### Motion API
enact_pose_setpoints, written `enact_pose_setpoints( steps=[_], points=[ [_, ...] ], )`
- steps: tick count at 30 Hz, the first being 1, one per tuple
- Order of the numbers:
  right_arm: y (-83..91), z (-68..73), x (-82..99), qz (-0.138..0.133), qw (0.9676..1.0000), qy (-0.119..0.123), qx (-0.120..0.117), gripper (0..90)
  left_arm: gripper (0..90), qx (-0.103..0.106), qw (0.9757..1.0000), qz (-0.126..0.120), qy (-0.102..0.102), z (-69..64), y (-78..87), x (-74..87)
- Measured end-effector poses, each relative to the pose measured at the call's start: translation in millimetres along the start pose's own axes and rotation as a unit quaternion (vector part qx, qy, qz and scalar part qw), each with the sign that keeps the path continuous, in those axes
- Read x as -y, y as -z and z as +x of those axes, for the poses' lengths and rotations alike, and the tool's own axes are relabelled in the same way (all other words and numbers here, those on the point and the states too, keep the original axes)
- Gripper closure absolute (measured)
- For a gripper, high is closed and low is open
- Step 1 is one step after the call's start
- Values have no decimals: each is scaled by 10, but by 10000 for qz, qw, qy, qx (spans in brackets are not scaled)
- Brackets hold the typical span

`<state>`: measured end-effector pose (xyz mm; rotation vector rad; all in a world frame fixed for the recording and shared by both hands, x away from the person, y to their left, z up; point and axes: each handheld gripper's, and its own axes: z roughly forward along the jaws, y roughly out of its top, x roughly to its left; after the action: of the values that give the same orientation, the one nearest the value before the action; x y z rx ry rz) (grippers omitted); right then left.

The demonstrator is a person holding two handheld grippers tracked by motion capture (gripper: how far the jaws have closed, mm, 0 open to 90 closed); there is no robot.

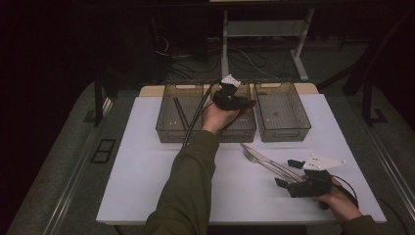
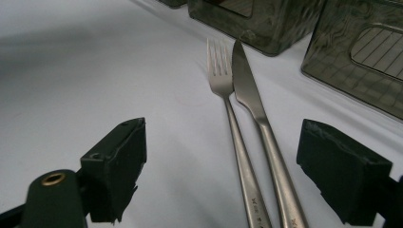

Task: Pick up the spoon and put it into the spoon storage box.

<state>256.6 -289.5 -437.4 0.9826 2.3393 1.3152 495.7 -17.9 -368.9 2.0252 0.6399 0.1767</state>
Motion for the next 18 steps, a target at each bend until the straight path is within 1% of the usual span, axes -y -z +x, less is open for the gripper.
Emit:
enact_pose_setpoints(
  steps=[2, 5, 10, 14, 16, 17, 18],
  points=[
    [0, -1, 0, -1, 10000, -3, 1, 164, 725, -16, 10000, -35, -62, -10, 10, -9],
    [0, -1, 1, 2, 10000, 5, 2, 163, 715, -23, 9999, -58, -101, -32, 41, -25],
    [0, -9, 4, 1, 10000, 4, 2, 164, 675, 24, 9997, -32, -222, -83, 124, -44],
    [0, -15, 3, 3, 10000, 3, 27, 164, 652, 93, 9995, -55, -286, -127, 211, -31],
    [-1, -15, 3, 6, 10000, 4, 22, 164, 642, 115, 9994, -13, -336, -152, 257, -16],
    [-4, -15, 3, 0, 10000, 4, 30, 164, 636, 144, 9994, -31, -311, -165, 273, -7],
    [-5, -15, 2, 2, 10000, 6, 29, 164, 626, 188, 9993, -26, -327, -172, 293, 3]
  ],
)
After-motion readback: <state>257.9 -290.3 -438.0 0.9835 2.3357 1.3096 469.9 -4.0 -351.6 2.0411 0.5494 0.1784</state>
